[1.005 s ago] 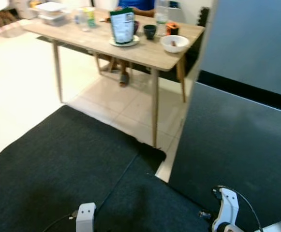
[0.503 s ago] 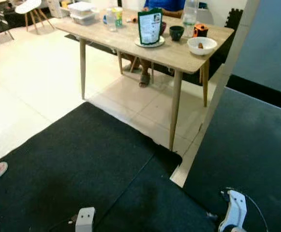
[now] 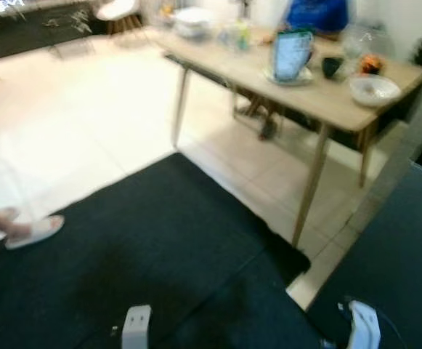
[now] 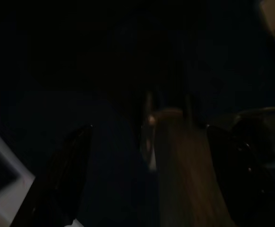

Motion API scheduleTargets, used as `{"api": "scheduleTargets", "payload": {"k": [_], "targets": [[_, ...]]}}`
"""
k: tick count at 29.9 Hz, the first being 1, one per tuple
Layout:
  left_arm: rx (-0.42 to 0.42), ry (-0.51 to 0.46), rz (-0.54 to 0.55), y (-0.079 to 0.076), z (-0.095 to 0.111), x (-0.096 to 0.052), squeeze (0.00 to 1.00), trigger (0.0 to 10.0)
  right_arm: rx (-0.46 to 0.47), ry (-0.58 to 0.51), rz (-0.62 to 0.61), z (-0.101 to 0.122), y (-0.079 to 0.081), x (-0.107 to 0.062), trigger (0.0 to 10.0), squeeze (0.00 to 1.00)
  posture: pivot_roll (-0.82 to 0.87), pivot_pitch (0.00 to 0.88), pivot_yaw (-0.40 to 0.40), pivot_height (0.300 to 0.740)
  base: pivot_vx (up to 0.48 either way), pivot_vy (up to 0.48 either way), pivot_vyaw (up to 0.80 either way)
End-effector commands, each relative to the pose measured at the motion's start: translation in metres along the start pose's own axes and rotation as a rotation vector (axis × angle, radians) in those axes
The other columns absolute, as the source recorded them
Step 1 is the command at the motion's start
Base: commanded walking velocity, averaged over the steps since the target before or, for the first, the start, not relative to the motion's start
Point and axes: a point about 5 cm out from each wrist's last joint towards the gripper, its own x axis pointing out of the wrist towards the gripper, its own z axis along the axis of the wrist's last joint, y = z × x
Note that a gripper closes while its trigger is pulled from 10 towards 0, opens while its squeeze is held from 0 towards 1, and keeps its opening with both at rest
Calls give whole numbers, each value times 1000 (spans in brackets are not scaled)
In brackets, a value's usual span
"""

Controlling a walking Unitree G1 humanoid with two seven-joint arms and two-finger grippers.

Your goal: Restocking fridge

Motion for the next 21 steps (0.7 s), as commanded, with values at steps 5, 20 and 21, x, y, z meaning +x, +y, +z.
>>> {"api": "scheduleTargets", "payload": {"k": [5,20,21], "targets": [[0,8,-18,-3,0,1,0,10000,-21,45,-25,-10,-1,-2,10000,0,-90,49,-40,740,0,0,0],[27,6,-64,-10,3,2,0,10000,-37,50,-29,-9,2,0,10000,0,-80,46,-43,740,163,0,0],[25,8,-65,-10,1,2,0,10000,-36,51,-30,-9,2,0,10000,0,-80,46,-43,740,292,0,0]]}}
